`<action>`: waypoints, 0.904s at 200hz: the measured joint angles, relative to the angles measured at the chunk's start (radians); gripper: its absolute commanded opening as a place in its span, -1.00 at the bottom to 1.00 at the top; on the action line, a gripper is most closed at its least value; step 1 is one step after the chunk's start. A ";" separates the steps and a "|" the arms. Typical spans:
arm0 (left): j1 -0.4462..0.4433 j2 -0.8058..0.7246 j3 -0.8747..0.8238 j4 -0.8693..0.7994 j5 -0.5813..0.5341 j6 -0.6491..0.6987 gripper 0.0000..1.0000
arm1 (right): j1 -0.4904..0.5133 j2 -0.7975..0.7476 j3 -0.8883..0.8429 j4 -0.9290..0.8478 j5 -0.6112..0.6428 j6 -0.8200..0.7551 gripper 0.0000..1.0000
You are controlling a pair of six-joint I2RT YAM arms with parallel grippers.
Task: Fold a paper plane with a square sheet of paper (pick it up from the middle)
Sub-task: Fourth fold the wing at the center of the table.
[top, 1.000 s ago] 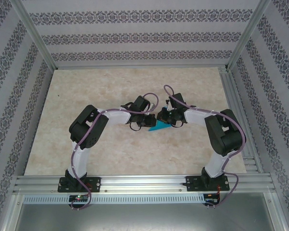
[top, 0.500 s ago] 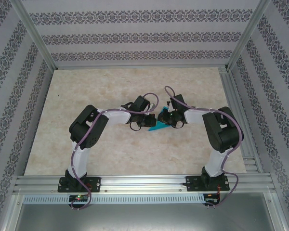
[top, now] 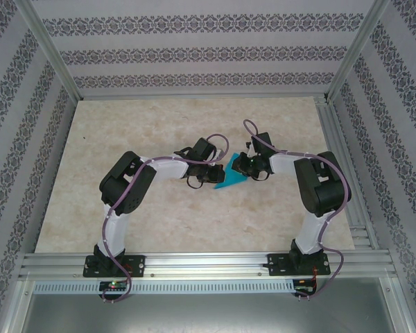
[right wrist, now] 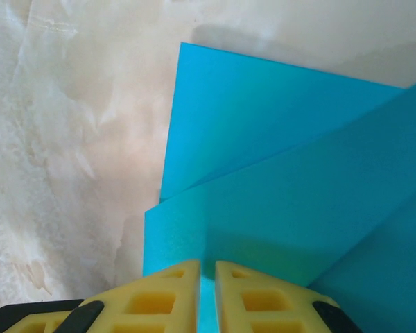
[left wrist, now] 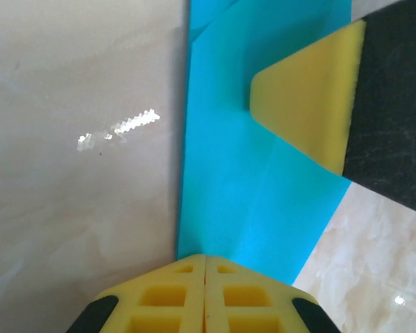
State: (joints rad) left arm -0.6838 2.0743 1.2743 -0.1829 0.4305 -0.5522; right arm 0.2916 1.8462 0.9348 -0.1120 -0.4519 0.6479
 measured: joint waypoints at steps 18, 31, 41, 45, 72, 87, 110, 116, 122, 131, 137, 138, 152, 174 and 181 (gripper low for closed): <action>0.000 0.000 0.001 -0.002 -0.001 0.003 -0.85 | -0.002 0.000 0.005 -0.010 0.002 -0.004 -0.69; 0.000 0.000 0.001 -0.003 -0.002 0.005 -0.85 | -0.007 0.000 0.013 -0.019 0.005 -0.008 -0.69; 0.000 0.000 0.001 -0.004 -0.002 0.006 -0.85 | -0.016 0.000 0.020 -0.024 0.006 -0.011 -0.69; 0.000 0.000 0.002 -0.004 -0.002 0.006 -0.84 | -0.020 0.000 0.022 -0.024 0.007 -0.012 -0.69; 0.000 0.000 0.003 -0.007 -0.003 0.010 -0.85 | -0.048 0.000 0.036 -0.026 0.017 -0.015 -0.69; 0.000 0.000 0.003 -0.009 -0.003 0.012 -0.85 | -0.060 0.006 0.037 -0.025 0.020 -0.015 -0.70; 0.000 0.000 0.003 -0.009 -0.003 0.017 -0.85 | -0.075 0.026 0.039 -0.022 0.010 -0.014 -0.70; 0.000 0.000 0.003 -0.009 -0.003 0.018 -0.85 | -0.078 0.026 0.039 -0.022 0.005 -0.014 -0.71; 0.000 0.000 0.003 -0.009 -0.003 0.021 -0.85 | -0.079 0.026 0.039 -0.021 0.000 -0.014 -0.70; 0.000 0.000 0.003 -0.009 -0.003 0.021 -0.85 | -0.084 0.026 0.039 -0.018 -0.005 -0.014 -0.70; 0.000 0.000 0.003 -0.009 -0.003 0.021 -0.85 | -0.087 0.026 0.039 -0.015 -0.004 -0.014 -0.70; 0.000 0.000 0.003 -0.009 -0.003 0.021 -0.85 | -0.089 0.026 0.039 -0.015 -0.004 -0.014 -0.70; 0.000 0.000 0.003 -0.009 -0.003 0.021 -0.85 | -0.100 0.024 0.039 -0.014 -0.003 -0.015 -0.69; 0.000 0.000 0.003 -0.009 -0.003 0.022 -0.85 | -0.118 0.023 0.047 -0.014 0.005 -0.015 -0.70; 0.000 0.000 0.003 -0.010 -0.003 0.023 -0.84 | -0.121 0.023 0.051 -0.014 0.009 -0.015 -0.69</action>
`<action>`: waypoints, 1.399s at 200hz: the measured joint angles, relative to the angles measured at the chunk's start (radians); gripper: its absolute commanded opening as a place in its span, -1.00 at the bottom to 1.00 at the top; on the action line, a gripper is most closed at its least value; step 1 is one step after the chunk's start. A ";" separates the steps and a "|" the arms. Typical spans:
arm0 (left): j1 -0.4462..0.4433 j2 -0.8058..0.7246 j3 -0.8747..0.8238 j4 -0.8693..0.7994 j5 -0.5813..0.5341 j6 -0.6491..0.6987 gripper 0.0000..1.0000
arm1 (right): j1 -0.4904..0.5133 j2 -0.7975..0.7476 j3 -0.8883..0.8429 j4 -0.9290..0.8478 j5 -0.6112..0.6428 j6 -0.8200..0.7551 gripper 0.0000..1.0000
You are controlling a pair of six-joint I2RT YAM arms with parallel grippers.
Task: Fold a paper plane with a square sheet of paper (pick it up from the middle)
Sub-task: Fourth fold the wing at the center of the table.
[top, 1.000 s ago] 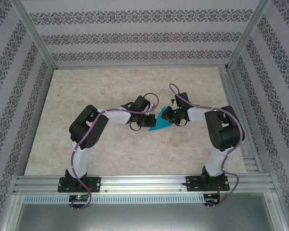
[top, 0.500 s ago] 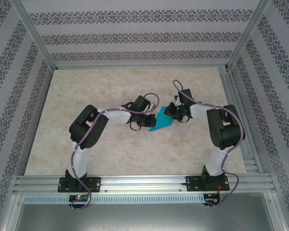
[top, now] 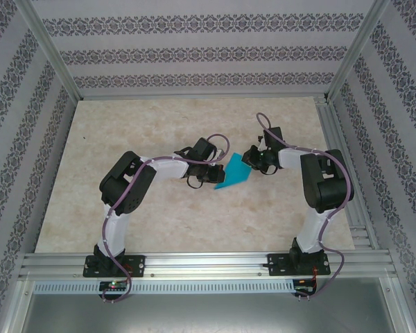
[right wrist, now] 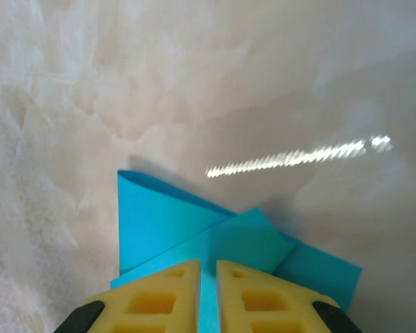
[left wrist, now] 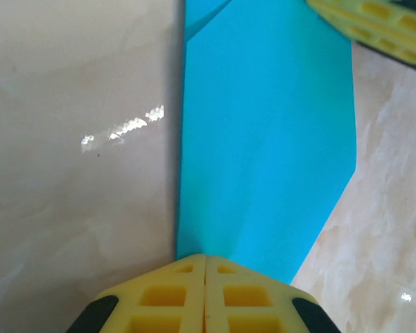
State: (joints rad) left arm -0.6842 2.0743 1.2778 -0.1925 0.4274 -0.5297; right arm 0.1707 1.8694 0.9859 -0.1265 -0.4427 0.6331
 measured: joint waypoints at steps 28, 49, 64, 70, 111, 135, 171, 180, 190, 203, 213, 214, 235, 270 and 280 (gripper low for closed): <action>0.000 0.000 0.000 0.000 0.000 0.002 -0.84 | -0.003 0.018 0.006 0.013 0.010 0.000 -0.69; 0.000 0.000 0.000 0.000 0.000 0.002 -0.84 | -0.009 0.023 0.006 0.021 0.005 0.000 -0.69; 0.000 0.000 0.000 0.000 0.000 0.002 -0.84 | -0.010 0.021 0.006 0.019 0.003 -0.001 -0.68; 0.000 0.000 0.000 0.000 0.000 0.002 -0.84 | -0.010 0.019 0.006 0.017 0.005 -0.003 -0.68; 0.000 0.000 0.000 0.000 0.000 0.002 -0.84 | -0.021 -0.051 0.004 -0.008 0.077 -0.008 -0.60; 0.000 0.000 0.000 0.000 0.000 0.002 -0.84 | -0.005 -0.150 -0.035 0.012 0.104 -0.005 -0.57; 0.000 0.000 0.000 0.000 0.000 0.002 -0.84 | 0.093 -0.200 -0.093 0.050 0.097 0.023 -0.56; 0.000 0.000 0.000 0.000 0.000 0.002 -0.84 | 0.121 -0.192 -0.108 0.056 0.089 0.036 -0.56; -0.004 0.000 0.000 0.000 0.000 0.002 -0.84 | 0.145 -0.178 -0.119 0.065 0.076 0.052 -0.57; -0.005 0.000 0.000 0.000 -0.004 0.002 -0.84 | 0.169 -0.146 -0.130 0.088 0.057 0.076 -0.58; -0.005 0.000 0.000 0.000 -0.004 0.001 -0.84 | 0.177 -0.119 -0.136 0.104 0.042 0.091 -0.58; -0.005 0.000 0.000 0.000 -0.004 0.001 -0.84 | 0.178 -0.117 -0.136 0.105 0.040 0.092 -0.58; -0.005 0.000 0.000 0.000 -0.004 0.001 -0.84 | 0.181 -0.070 -0.145 0.137 0.020 0.117 -0.59; -0.005 -0.001 0.005 -0.005 -0.001 0.000 -0.79 | 0.180 -0.064 -0.145 0.151 0.018 0.129 -0.61; -0.005 -0.002 0.005 -0.005 0.005 -0.001 -0.78 | 0.180 -0.064 -0.145 0.150 0.019 0.128 -0.62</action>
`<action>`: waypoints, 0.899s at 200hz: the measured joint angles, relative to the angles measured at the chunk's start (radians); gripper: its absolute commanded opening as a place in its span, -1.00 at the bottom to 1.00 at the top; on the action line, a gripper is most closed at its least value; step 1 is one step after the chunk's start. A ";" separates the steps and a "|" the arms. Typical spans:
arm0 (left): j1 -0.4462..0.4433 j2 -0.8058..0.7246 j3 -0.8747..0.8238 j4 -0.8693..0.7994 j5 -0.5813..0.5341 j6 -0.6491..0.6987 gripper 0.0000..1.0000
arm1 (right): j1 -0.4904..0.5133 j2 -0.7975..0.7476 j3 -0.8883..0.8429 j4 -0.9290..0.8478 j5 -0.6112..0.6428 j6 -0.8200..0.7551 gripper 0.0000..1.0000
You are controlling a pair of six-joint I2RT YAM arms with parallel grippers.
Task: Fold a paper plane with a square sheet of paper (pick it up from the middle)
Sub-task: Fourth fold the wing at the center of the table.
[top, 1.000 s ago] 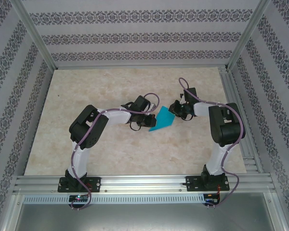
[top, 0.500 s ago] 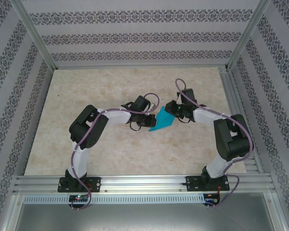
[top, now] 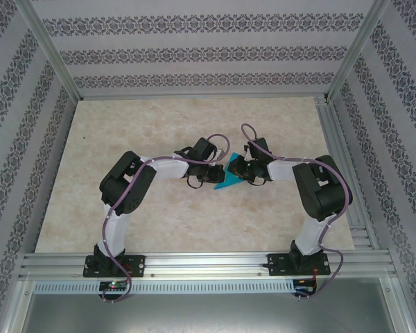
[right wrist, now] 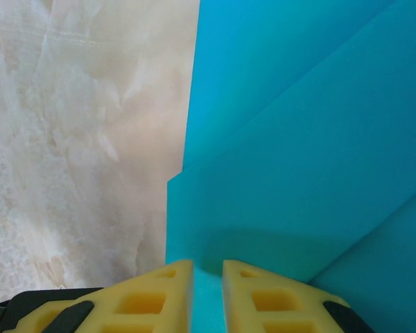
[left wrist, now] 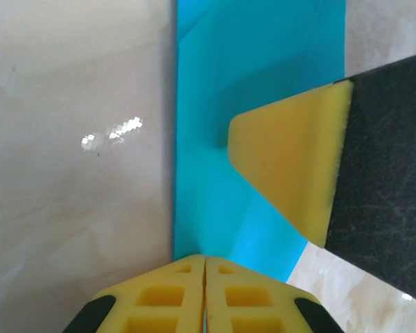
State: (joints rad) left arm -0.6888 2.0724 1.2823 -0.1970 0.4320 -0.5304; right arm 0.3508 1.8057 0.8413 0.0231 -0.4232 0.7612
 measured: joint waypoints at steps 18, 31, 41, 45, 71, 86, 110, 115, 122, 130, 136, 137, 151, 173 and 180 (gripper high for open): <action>0.000 -0.001 0.002 0.000 0.010 -0.003 -0.74 | 0.000 0.000 0.000 -0.003 0.003 0.000 -0.64; 0.000 -0.003 0.002 0.000 0.019 -0.007 -0.73 | 0.000 0.000 0.000 -0.004 0.003 -0.001 -0.64; 0.000 -0.005 0.002 -0.003 0.026 -0.010 -0.71 | 0.000 0.000 0.000 -0.005 0.003 -0.001 -0.64; 0.000 -0.005 0.002 -0.004 0.027 -0.010 -0.71 | 0.000 0.000 0.000 -0.005 0.004 -0.001 -0.64; 0.000 -0.006 0.001 -0.007 0.034 -0.013 -0.67 | 0.000 0.002 0.001 -0.008 0.005 -0.003 -0.64; 0.000 -0.006 -0.001 -0.008 0.042 -0.013 -0.67 | 0.000 0.002 0.001 -0.009 0.005 -0.003 -0.64; 0.000 -0.009 -0.008 -0.008 0.056 -0.013 -0.67 | 0.000 0.004 0.004 -0.012 0.004 -0.003 -0.65; 0.000 -0.011 -0.011 -0.008 0.057 -0.013 -0.67 | 0.000 0.005 0.005 -0.014 0.004 -0.004 -0.64; 0.000 -0.013 -0.014 -0.010 0.059 -0.013 -0.67 | 0.000 0.006 0.007 -0.016 0.004 -0.004 -0.65; 0.000 -0.016 -0.019 -0.010 0.061 -0.013 -0.67 | 0.000 0.006 0.008 -0.019 0.004 -0.004 -0.65; 0.000 -0.018 -0.023 -0.010 0.061 -0.013 -0.68 | 0.000 0.006 0.008 -0.019 0.003 -0.004 -0.65; 0.000 -0.018 -0.024 -0.010 0.061 -0.013 -0.68 | 0.000 0.006 0.008 -0.019 0.003 -0.004 -0.65; -0.001 -0.021 -0.030 -0.010 0.064 -0.013 -0.67 | 0.000 0.006 0.008 -0.019 0.003 -0.004 -0.65; -0.002 -0.029 -0.038 -0.011 0.064 -0.013 -0.69 | 0.000 0.008 0.012 -0.026 0.003 -0.004 -0.65; -0.004 -0.031 -0.041 -0.011 0.064 -0.013 -0.70 | 0.000 0.008 0.013 -0.029 0.003 -0.004 -0.65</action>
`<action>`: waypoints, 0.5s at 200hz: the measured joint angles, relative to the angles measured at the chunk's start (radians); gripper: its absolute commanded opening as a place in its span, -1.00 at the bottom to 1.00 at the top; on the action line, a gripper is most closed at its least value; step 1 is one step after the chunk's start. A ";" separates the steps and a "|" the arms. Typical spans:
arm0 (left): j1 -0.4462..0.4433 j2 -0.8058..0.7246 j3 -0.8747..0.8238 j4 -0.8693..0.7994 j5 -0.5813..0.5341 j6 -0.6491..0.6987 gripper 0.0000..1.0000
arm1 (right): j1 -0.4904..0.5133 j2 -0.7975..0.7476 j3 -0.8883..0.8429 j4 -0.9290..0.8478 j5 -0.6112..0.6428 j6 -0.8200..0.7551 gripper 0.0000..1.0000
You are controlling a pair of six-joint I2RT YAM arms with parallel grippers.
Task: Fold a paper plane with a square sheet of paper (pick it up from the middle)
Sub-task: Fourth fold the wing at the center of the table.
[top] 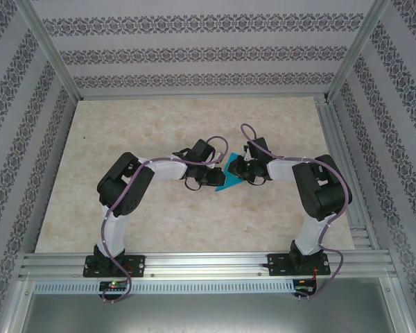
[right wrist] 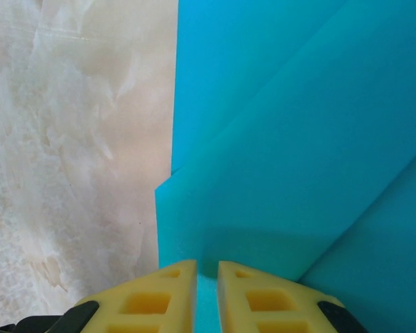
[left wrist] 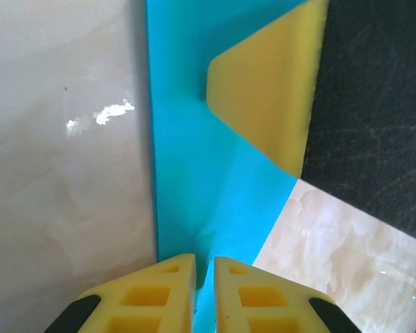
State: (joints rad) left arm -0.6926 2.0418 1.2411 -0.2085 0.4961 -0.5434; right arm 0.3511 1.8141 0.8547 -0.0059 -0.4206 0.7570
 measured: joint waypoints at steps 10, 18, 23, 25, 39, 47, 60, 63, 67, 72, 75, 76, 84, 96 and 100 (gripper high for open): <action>-0.004 -0.002 -0.005 -0.001 0.000 0.000 -0.70 | 0.000 0.001 0.001 -0.001 0.000 0.000 -0.65; -0.008 -0.004 -0.007 -0.001 -0.002 0.000 -0.71 | 0.000 0.001 0.002 -0.001 0.000 0.000 -0.65; -0.010 -0.005 -0.008 -0.001 -0.004 0.000 -0.72 | 0.000 0.002 0.002 -0.002 0.000 0.000 -0.65; -0.011 -0.006 -0.010 -0.001 -0.005 0.000 -0.72 | 0.000 0.002 0.003 -0.003 0.000 0.000 -0.65; -0.016 -0.011 -0.018 0.000 -0.008 0.000 -0.75 | 0.000 0.004 0.007 -0.009 0.000 0.000 -0.65; -0.018 -0.013 -0.021 0.000 -0.009 0.000 -0.76 | 0.000 0.005 0.009 -0.012 0.000 0.000 -0.66; -0.020 -0.017 -0.029 0.001 -0.012 0.000 -0.77 | 0.000 0.007 0.013 -0.017 -0.002 0.000 -0.66; -0.021 -0.017 -0.031 0.002 -0.013 0.000 -0.77 | 0.000 0.008 0.013 -0.018 -0.002 -0.001 -0.66; -0.021 -0.019 -0.033 0.002 -0.014 0.000 -0.78 | 0.000 0.008 0.014 -0.019 -0.003 -0.001 -0.66; -0.023 -0.021 -0.037 0.002 -0.016 0.000 -0.78 | 0.000 0.009 0.014 -0.019 -0.004 -0.001 -0.66; -0.023 -0.021 -0.038 0.003 -0.016 0.000 -0.78 | 0.000 0.009 0.014 -0.019 -0.004 -0.001 -0.66; -0.023 -0.022 -0.039 0.003 -0.016 0.000 -0.78 | 0.000 0.009 0.014 -0.019 -0.005 -0.001 -0.66; -0.024 -0.025 -0.042 0.003 -0.017 0.000 -0.78 | 0.000 0.010 0.015 -0.019 -0.005 -0.001 -0.66; -0.025 -0.030 -0.050 0.004 -0.020 0.000 -0.79 | 0.000 0.011 0.016 -0.020 -0.008 -0.001 -0.66; -0.025 -0.032 -0.051 0.003 -0.021 0.000 -0.79 | 0.000 0.011 0.016 -0.020 -0.010 -0.001 -0.65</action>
State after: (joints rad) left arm -0.7177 2.0102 1.1904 -0.2050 0.4747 -0.5434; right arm 0.3511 1.8256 0.8707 -0.0257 -0.4301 0.7563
